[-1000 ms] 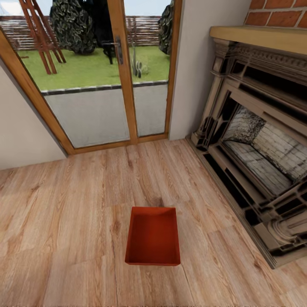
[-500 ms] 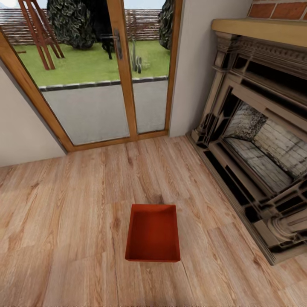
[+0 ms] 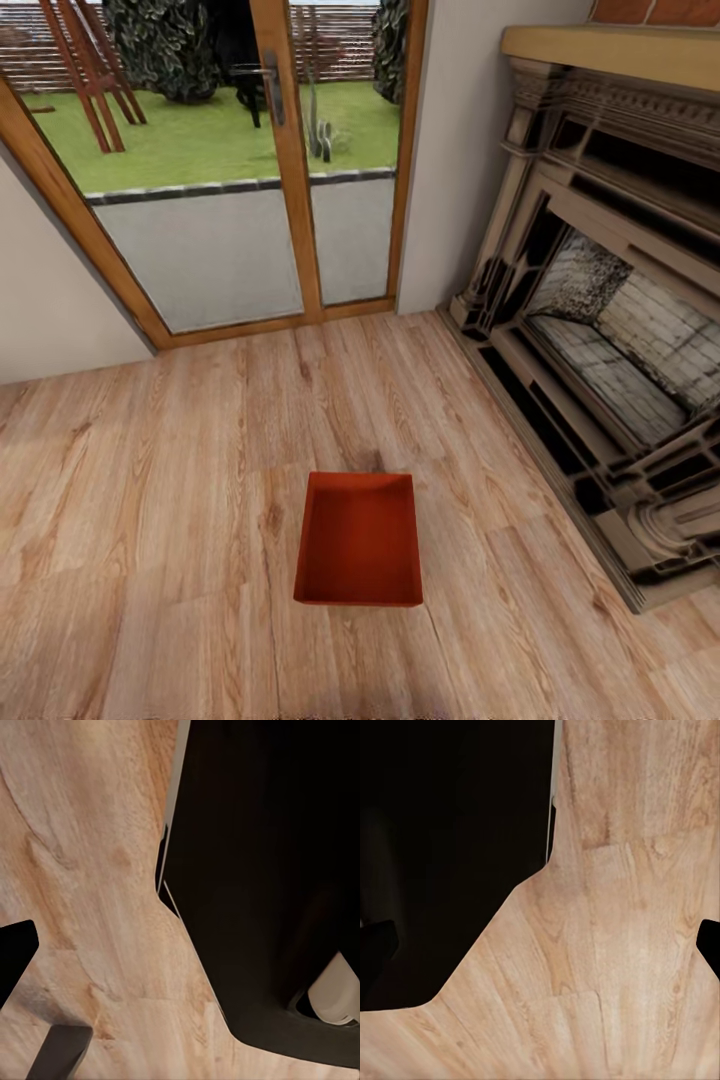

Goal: Move the two storage containers from the living room to the garage. In the garage, place one container on the floor and stack the other container on top of it (either order is fine).

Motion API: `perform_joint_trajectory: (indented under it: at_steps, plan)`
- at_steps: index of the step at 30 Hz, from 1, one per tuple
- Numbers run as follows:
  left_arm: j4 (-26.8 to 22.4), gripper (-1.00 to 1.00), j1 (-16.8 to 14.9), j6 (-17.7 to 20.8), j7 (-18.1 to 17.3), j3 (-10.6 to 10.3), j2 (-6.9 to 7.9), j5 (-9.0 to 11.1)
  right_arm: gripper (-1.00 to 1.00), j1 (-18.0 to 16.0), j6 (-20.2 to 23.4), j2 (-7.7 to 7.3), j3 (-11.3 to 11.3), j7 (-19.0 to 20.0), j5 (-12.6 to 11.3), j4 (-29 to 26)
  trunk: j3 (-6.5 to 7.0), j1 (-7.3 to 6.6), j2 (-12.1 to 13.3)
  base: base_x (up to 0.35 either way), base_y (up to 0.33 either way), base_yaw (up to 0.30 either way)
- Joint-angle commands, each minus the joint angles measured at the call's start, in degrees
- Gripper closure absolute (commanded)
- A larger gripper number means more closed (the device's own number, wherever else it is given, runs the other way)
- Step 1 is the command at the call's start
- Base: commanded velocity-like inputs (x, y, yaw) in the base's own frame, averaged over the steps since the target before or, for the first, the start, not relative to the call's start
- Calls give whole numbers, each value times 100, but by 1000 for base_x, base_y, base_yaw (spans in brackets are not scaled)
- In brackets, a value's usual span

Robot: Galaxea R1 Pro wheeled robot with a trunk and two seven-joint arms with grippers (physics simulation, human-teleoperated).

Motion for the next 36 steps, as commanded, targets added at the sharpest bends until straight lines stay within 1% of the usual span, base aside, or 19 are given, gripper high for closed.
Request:
perform_joint_trajectory:
  at_steps: [1,13,36]
  plan:
    - [1,-100,-2,-14,14,-49,0,43,-100,-6,-36,1,48,-11,-37,18,-13,1,-4,0,0,0]
    - [1,-100,-3,-13,14,-50,0,43,-100,-6,-54,2,48,-11,-39,18,-109,1,-4,0,0,0]
    - [10,-100,-1,-6,2,-32,-27,74,-100,-6,-58,8,48,-11,-37,18,-120,1,-4,0,0,0]
